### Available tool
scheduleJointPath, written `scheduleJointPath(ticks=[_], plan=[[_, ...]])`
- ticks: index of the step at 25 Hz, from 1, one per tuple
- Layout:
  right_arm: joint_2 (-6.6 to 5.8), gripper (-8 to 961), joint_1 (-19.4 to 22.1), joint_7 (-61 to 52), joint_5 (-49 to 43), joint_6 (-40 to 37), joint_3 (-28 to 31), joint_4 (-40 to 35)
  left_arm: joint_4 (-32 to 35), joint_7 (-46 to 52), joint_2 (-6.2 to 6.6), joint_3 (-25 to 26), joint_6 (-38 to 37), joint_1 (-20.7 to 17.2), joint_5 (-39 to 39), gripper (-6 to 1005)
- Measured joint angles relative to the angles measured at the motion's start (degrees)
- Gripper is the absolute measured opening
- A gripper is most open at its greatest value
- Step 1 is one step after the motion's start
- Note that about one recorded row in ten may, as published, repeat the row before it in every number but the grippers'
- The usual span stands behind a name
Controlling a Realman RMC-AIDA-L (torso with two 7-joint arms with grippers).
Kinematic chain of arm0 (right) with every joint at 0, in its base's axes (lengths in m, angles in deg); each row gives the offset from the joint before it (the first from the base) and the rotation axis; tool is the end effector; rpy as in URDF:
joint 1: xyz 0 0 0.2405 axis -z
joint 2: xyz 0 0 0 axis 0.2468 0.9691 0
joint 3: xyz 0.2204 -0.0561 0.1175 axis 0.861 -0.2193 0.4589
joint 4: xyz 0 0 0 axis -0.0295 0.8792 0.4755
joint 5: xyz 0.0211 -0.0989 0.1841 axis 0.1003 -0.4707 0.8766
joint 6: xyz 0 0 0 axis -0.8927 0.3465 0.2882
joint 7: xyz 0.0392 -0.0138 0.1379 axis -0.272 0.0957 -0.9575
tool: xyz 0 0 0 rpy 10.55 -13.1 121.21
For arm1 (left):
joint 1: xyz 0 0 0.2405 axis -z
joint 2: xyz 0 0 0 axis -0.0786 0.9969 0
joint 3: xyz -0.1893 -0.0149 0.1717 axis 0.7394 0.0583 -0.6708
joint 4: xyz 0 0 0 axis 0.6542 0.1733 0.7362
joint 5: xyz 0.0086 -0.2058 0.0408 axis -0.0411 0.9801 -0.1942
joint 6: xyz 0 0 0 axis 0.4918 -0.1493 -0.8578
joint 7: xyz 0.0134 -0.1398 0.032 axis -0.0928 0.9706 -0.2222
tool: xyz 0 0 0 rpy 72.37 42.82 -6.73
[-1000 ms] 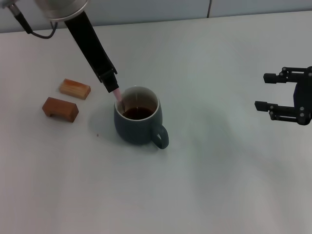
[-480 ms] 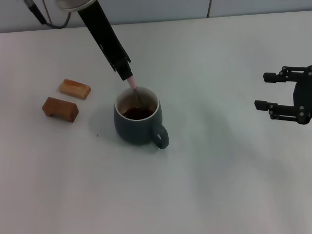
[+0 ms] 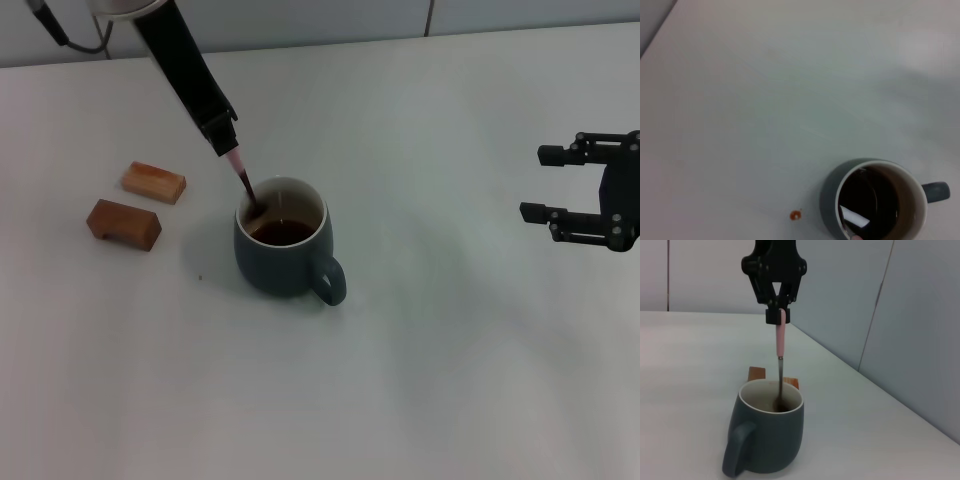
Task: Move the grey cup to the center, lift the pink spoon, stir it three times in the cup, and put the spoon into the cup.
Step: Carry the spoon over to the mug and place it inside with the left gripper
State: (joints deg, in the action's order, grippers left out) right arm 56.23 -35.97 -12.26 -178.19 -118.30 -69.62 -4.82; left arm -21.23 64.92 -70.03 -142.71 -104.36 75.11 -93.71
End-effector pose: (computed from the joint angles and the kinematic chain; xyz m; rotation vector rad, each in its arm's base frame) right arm 0.2823 0.3124 0.0677 -2.6228 0.1020 0.4130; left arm -0.0536 0.4093 0.0338 -2.7152 -0.6294 0.8006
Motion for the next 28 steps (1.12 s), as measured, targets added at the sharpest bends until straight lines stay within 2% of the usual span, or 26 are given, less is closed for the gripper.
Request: scheduleJointPath(ticks=[17,18,28], plan=[[0.0,650,-0.4,0.0,0.0,0.2,0.0,0.0,-1.6,-0.7,-0.32,-0.2,-2.4,0.0,0.4,131],[0.0,650,-0.4,0.0,0.0,0.2,0.0,0.0,-1.6,-1.4,-0.33,0.0,-2.6,0.2,2.2,131],[0.0,650,-0.4,0.0,0.0,0.3,0.0,0.0,-1.3,-1.6,-0.31,-0.1,-0.5,0.2,3.4,131]])
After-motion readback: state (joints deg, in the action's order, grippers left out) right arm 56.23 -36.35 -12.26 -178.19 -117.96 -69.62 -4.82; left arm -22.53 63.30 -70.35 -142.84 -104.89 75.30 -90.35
